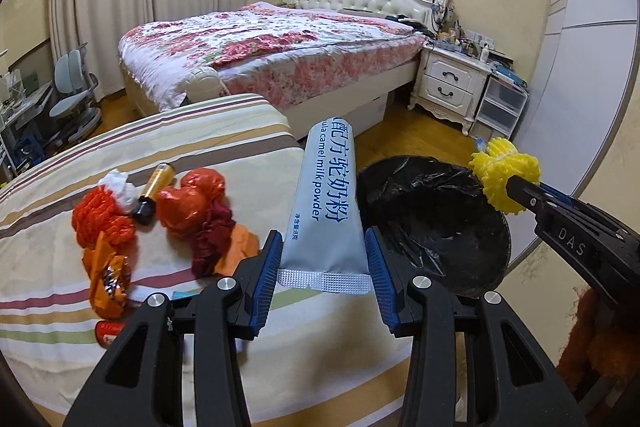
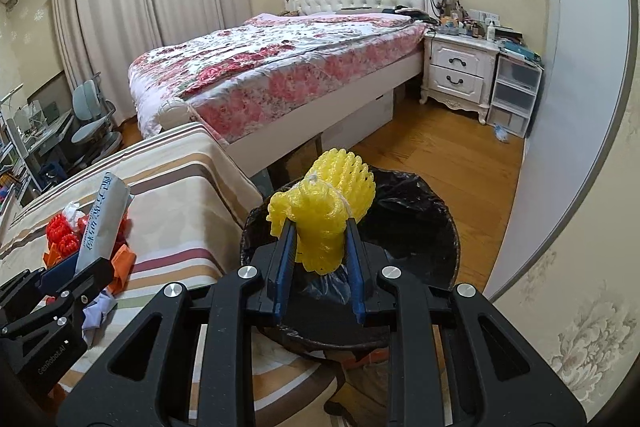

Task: Collect trash
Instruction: 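Carry sachet and yellow ball over the black bin and open both tools, then move the left tool to the red bottle and close on it while the right tool returns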

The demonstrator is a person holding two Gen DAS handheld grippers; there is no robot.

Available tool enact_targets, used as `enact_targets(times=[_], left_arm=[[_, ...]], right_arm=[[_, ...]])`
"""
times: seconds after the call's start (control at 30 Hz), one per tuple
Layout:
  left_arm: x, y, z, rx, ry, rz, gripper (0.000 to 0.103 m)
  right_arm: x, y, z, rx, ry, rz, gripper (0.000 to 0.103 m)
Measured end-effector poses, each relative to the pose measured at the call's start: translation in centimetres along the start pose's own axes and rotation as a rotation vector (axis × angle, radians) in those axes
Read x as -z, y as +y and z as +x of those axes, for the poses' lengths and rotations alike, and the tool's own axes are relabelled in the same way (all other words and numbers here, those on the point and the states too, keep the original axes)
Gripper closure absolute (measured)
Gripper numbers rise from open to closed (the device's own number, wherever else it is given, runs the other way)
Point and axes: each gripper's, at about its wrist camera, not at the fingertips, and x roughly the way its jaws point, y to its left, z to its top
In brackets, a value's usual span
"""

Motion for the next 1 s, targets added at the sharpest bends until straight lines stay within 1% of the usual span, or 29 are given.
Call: enact_targets(times=[0.33, 0.47, 0.8, 0.83, 0.87, 0.9, 0.97, 1.0], left_arm=[[-1.9, -3.7, 4.3, 0.021, 0.02, 0.066, 0.06], [-2.1, -4.9, 5.8, 0.013, 0.029, 0.096, 0.06], [-2.1, -6.0, 8.4, 0.002, 0.072, 0.128, 0.059], [-2.2, -6.0, 8.5, 0.003, 0.076, 0.128, 0.052], [-2.2, -6.0, 8.6, 0.003, 0.079, 0.126, 0.047], [-2.1, -6.1, 8.5, 0.0, 0.077, 0.121, 0.039], [-2.0, -6.0, 8.4, 0.0, 0.078, 0.116, 0.037], [-1.9, -5.9, 8.3, 0.001, 0.079, 0.116, 0.034]], right_arm=[[-0.9, -2.6, 2.3, 0.016, 0.016, 0.049, 0.079], [-0.8, -3.2, 3.3, 0.024, 0.03, 0.06, 0.079], [-0.9, -4.3, 5.5, 0.037, 0.058, 0.096, 0.077], [-0.9, -4.4, 5.7, 0.037, 0.062, 0.099, 0.075], [-0.8, -4.5, 5.8, 0.039, 0.063, 0.103, 0.068], [-0.9, -4.5, 5.9, 0.045, 0.062, 0.106, 0.061], [-0.8, -4.5, 5.9, 0.055, 0.06, 0.105, 0.057], [-0.8, -4.4, 6.0, 0.058, 0.061, 0.106, 0.056]])
